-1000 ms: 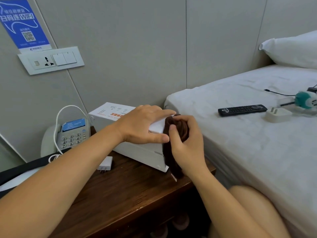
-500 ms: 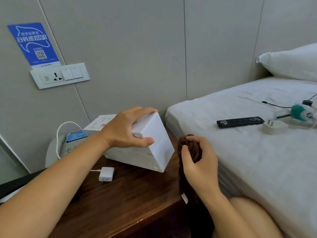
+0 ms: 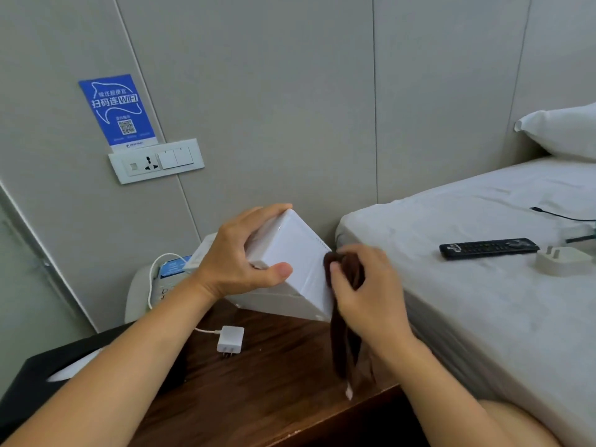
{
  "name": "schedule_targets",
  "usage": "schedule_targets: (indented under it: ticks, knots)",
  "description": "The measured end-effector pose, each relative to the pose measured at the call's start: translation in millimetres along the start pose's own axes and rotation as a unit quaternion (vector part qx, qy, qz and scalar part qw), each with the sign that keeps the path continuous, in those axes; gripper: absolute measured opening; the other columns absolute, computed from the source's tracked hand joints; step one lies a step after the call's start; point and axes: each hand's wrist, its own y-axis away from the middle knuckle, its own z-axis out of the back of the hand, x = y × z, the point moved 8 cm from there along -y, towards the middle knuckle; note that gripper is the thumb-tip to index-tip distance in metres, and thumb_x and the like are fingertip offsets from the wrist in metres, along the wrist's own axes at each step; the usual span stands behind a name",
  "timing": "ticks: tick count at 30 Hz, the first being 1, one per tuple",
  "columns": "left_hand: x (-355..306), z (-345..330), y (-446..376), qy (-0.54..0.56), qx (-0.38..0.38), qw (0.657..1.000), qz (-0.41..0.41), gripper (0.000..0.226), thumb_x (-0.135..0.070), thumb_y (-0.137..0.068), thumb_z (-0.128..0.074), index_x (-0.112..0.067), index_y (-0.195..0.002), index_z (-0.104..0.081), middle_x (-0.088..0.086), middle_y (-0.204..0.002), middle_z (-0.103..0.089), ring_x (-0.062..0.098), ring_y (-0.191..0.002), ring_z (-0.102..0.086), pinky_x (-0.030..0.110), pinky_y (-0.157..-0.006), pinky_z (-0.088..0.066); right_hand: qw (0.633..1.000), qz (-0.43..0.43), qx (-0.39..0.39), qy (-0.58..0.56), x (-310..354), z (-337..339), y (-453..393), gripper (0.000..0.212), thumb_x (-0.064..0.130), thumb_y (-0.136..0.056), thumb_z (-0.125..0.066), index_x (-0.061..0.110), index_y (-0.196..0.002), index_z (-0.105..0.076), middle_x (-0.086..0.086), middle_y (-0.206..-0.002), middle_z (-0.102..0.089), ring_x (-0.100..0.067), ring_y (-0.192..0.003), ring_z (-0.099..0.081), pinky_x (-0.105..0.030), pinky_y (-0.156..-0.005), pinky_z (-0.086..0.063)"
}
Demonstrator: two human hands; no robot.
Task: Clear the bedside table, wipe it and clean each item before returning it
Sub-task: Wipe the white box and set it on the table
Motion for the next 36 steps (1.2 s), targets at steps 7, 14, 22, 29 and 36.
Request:
schedule_targets:
  ticks: [7,14,22,29,36]
  knots:
    - [-5,6,-1,0.051,-0.074,0.996,-0.028,0.077,-0.048,-0.072,-0.073,-0.021,-0.142,-0.055,0.004,-0.133,-0.064,0.025,-0.117,-0.063,0.045,-0.095,-0.053,0.982,0.179,0.021,0.062,35,23,17,0.020,0.032,-0.086,-0.069,0.025,-0.104,-0.071,0.011,-0.103,-0.061,-0.014,-0.094,-0.061,-0.028,-0.076,-0.052]
    - [1,22,8,0.141,-0.168,0.975,-0.024,0.077,-0.063,-0.081,-0.068,-0.017,-0.141,-0.052,-0.013,-0.132,-0.062,0.018,-0.116,-0.063,0.034,-0.089,-0.056,0.994,0.063,-0.080,-0.046,-6,48,21,0.018,0.023,-0.091,-0.074,0.024,-0.109,-0.072,0.009,-0.105,-0.065,-0.007,-0.103,-0.064,-0.025,-0.087,-0.052]
    - [0,30,4,0.165,-0.159,0.973,-0.006,0.085,-0.078,-0.084,-0.059,-0.015,-0.140,-0.051,-0.015,-0.130,-0.062,0.010,-0.115,-0.063,0.021,-0.088,-0.052,0.985,0.130,-0.090,-0.075,38,63,-13,0.030,0.023,-0.087,-0.076,0.018,-0.116,-0.070,0.005,-0.110,-0.069,-0.010,-0.107,-0.067,-0.029,-0.092,-0.053]
    - [-11,8,-16,0.136,-0.088,0.987,-0.011,0.092,-0.074,-0.082,-0.064,-0.006,-0.144,-0.053,0.005,-0.139,-0.063,0.022,-0.121,-0.063,0.030,-0.097,-0.051,0.965,0.232,0.068,0.103,95,27,-54,0.035,0.040,-0.090,-0.069,0.023,-0.120,-0.063,0.002,-0.107,-0.060,-0.022,-0.097,-0.057,-0.040,-0.080,-0.052]
    - [-5,-8,-19,0.060,-0.015,0.998,-0.020,0.081,-0.050,-0.074,-0.074,-0.016,-0.146,-0.056,-0.003,-0.140,-0.063,0.020,-0.122,-0.063,0.029,-0.098,-0.051,0.961,0.211,0.127,0.127,44,17,-1,0.030,0.045,-0.082,-0.058,0.032,-0.109,-0.063,0.016,-0.101,-0.059,-0.015,-0.092,-0.059,-0.027,-0.070,-0.052]
